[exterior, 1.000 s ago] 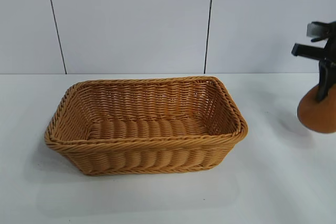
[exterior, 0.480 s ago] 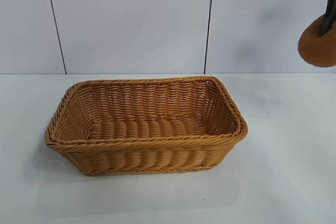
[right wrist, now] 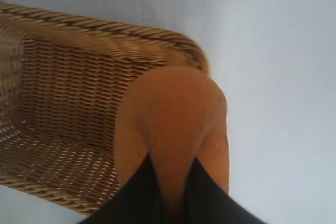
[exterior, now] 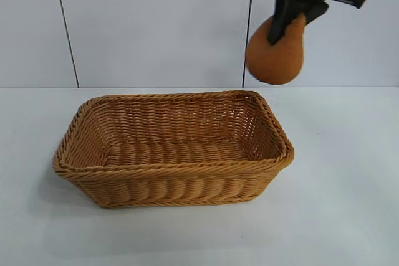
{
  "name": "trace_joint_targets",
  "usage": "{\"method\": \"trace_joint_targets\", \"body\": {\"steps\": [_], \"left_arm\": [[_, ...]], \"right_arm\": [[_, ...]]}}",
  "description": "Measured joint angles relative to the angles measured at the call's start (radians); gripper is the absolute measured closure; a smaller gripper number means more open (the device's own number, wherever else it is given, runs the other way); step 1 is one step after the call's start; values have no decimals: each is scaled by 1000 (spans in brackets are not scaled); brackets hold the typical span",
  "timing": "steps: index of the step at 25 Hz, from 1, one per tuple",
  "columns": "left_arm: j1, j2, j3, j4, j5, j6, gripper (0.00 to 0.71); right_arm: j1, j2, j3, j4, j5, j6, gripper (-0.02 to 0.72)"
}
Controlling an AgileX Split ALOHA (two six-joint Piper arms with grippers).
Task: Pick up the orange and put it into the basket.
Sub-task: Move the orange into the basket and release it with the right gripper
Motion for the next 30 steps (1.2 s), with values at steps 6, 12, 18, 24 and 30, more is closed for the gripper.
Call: {"method": "trace_joint_targets", "body": {"steps": [6, 12, 18, 24, 30], "left_arm": [[0, 0, 0, 0, 0, 0, 38], [0, 0, 0, 1, 0, 0, 38], [0, 0, 0, 1, 0, 0, 38], [0, 0, 0, 1, 0, 0, 38], [0, 0, 0, 1, 0, 0, 38]], "right_arm": [[126, 71, 0, 3, -45, 8, 693], [166, 176, 0, 10, -109, 11, 693], [166, 287, 0, 26, -177, 14, 693], [166, 298, 0, 36, -176, 7, 311], [172, 296, 0, 25, -113, -4, 26]]}}
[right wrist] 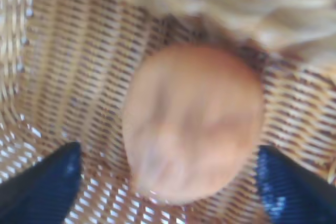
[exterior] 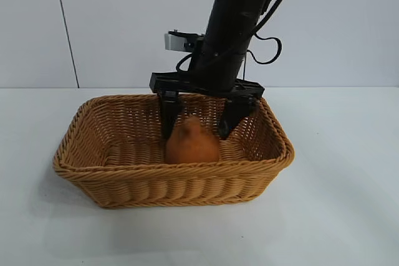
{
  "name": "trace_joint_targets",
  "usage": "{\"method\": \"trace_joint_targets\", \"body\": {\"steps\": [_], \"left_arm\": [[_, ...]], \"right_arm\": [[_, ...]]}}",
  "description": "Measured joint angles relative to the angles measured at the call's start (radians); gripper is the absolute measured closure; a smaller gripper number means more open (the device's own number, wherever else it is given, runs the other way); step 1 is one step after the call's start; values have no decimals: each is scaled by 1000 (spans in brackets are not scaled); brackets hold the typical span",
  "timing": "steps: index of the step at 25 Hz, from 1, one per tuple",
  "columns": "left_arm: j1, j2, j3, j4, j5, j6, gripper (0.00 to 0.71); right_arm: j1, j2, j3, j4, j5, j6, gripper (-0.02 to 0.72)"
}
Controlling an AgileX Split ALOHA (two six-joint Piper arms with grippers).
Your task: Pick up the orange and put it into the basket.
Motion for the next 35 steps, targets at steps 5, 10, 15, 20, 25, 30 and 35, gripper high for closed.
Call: {"method": "trace_joint_targets", "body": {"steps": [5, 10, 15, 20, 25, 30, 35], "left_arm": [[0, 0, 1, 0, 0, 0, 38], [0, 0, 1, 0, 0, 0, 38], [0, 0, 1, 0, 0, 0, 38], [0, 0, 1, 0, 0, 0, 38], [0, 0, 1, 0, 0, 0, 38], [0, 0, 1, 2, 0, 0, 38], [0, 0, 1, 2, 0, 0, 38]], "right_arm": [[0, -14, 0, -7, 29, 0, 10], [2, -57, -48, -43, 121, 1, 10], [3, -85, -197, -131, 157, 45, 10], [2, -112, -294, -230, 158, 63, 10], [-54, -136, -299, -269, 162, 63, 10], [-178, -137, -299, -274, 163, 62, 10], [-321, -137, -299, -280, 163, 53, 10]]}}
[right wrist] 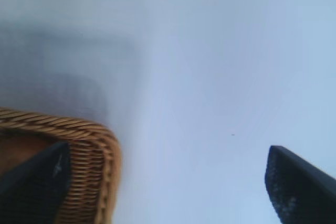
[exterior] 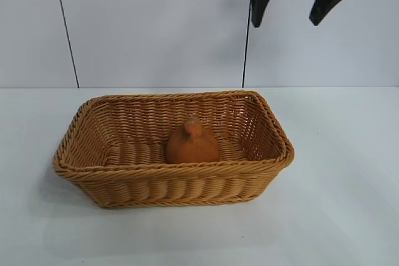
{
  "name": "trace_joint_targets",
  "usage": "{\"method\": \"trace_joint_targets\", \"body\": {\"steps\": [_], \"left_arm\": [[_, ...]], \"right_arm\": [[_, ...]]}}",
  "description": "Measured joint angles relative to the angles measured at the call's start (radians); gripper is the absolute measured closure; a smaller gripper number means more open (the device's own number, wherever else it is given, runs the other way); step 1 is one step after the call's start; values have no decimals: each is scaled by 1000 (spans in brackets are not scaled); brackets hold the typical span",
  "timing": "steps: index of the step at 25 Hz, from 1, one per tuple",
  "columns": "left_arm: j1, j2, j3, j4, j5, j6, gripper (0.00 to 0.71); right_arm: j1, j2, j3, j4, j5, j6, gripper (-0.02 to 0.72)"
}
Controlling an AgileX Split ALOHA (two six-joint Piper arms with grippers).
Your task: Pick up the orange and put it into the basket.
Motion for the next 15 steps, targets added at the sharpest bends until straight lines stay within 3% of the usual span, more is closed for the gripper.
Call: {"method": "trace_joint_targets", "body": {"steps": [9, 15], "left_arm": [[0, 0, 0, 0, 0, 0, 38], [0, 0, 0, 0, 0, 0, 38]], "right_arm": [[-238, 0, 0, 20, 0, -4, 10], [-274, 0, 0, 62, 0, -4, 10]]}}
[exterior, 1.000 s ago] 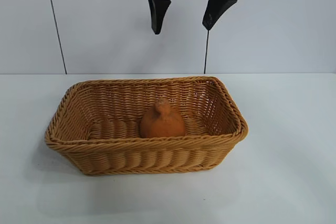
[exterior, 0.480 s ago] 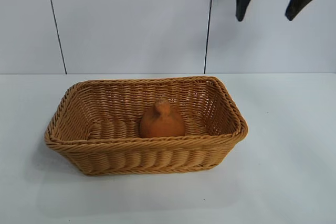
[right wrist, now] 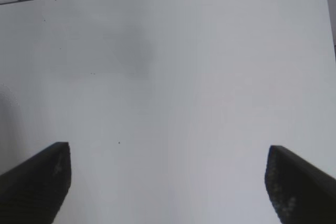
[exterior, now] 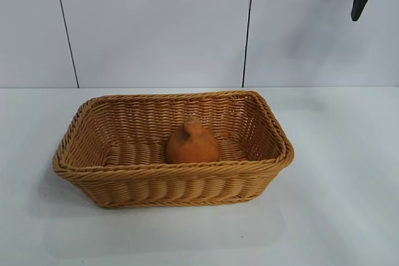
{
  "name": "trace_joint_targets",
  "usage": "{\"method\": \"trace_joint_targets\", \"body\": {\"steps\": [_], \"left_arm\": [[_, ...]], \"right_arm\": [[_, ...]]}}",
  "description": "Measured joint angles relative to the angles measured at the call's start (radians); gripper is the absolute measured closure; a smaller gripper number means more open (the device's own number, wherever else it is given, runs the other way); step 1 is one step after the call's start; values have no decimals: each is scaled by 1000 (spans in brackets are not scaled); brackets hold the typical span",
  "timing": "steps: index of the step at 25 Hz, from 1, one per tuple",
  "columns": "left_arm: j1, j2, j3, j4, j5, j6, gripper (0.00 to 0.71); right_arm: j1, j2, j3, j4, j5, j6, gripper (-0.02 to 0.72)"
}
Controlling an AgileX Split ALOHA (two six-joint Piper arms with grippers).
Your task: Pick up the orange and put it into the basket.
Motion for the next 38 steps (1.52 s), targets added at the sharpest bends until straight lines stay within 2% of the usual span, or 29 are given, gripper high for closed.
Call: {"method": "trace_joint_targets", "body": {"steps": [4, 7, 17, 25, 30, 33, 38], "left_arm": [[0, 0, 0, 0, 0, 0, 38], [0, 0, 0, 0, 0, 0, 38], [0, 0, 0, 0, 0, 0, 38], [0, 0, 0, 0, 0, 0, 38], [0, 0, 0, 0, 0, 0, 38], [0, 0, 0, 0, 0, 0, 38], [0, 0, 0, 0, 0, 0, 38]], "right_arm": [[0, -30, 48, 40, -1, -4, 10], [0, -93, 164, 47, -2, -15, 10], [0, -467, 719, 54, 7, -46, 10], [0, -844, 1071, 88, 7, -52, 10], [0, -1082, 1236, 97, 6, -107, 10], [0, -1222, 1321, 105, -26, -127, 10], [0, -1441, 1474, 107, -136, -153, 10]]}}
